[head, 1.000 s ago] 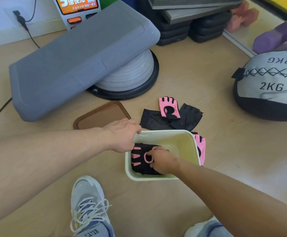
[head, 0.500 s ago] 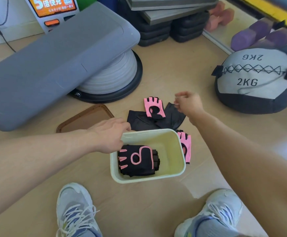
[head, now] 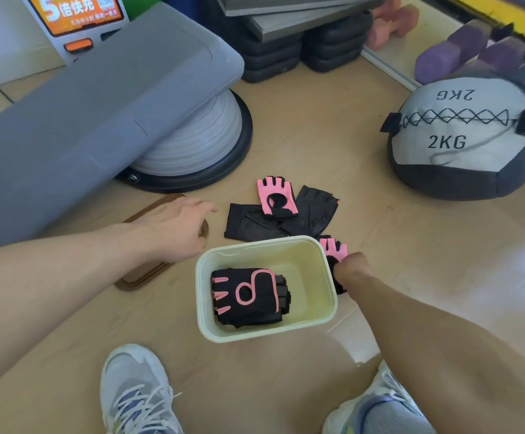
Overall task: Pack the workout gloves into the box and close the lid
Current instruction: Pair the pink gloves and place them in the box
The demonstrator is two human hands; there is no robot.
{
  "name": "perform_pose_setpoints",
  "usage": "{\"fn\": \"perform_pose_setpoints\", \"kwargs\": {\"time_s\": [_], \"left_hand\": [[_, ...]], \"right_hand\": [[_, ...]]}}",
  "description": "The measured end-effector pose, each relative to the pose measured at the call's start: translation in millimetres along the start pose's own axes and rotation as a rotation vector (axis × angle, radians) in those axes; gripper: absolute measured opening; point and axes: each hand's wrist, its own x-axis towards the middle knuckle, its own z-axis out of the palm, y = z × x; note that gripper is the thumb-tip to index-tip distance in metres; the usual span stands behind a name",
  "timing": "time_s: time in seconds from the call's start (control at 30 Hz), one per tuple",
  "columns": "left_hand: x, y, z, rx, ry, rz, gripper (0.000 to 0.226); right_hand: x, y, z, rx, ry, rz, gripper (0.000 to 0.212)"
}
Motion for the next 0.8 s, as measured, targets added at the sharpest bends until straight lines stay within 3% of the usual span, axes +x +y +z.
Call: {"fn": "perform_pose_setpoints", "kwargs": {"time_s": [0.1,0.2,0.27,0.37,0.5,0.53,0.63,0.8], "left_hand": [[1.5,-12.2,-7.3,-0.02,0.039,-0.041,0.065],[4.6,-23.8,-12.0,-0.028,0.061,-0.051,0.061],[6.7,-28.8,-13.7,-0.04,0.07,-0.062,0.058],[10.6,-29.9,-14.8,-0.055,0.073,-0.073,0.057],[16.3,-25.0,-10.7,-0.057,0.079,-0.052,0.058],[16.7,-23.3,-8.9,-0.057,0.071,-0.049,0.058],[16.8,-20.6,-2.2,-0.05,0.04,-0.043,0.057],[18.9,-25.3,6.6,-0.066,-0.018,-0.059,0.052]], "right_hand": [[-7.8,-32.3,-20.9,0.187,0.156,-0.095,0.014],[-21.6,-75.4,-38.3,0.378,0.368,-0.311,0.03],[-30.2,-103.2,-46.0,0.641,0.387,-0.372,0.038],[-31.6,-150.4,-44.7,0.649,0.234,-0.448,0.05],[-3.8,-175.1,-11.0,0.436,-0.032,-0.317,0.084],[7.2,-172.2,-1.8,0.317,-0.053,-0.276,0.079],[31.6,-158.3,20.0,0.08,-0.18,-0.238,0.016],[31.9,-151.6,30.8,-0.002,-0.253,-0.193,0.025]]}}
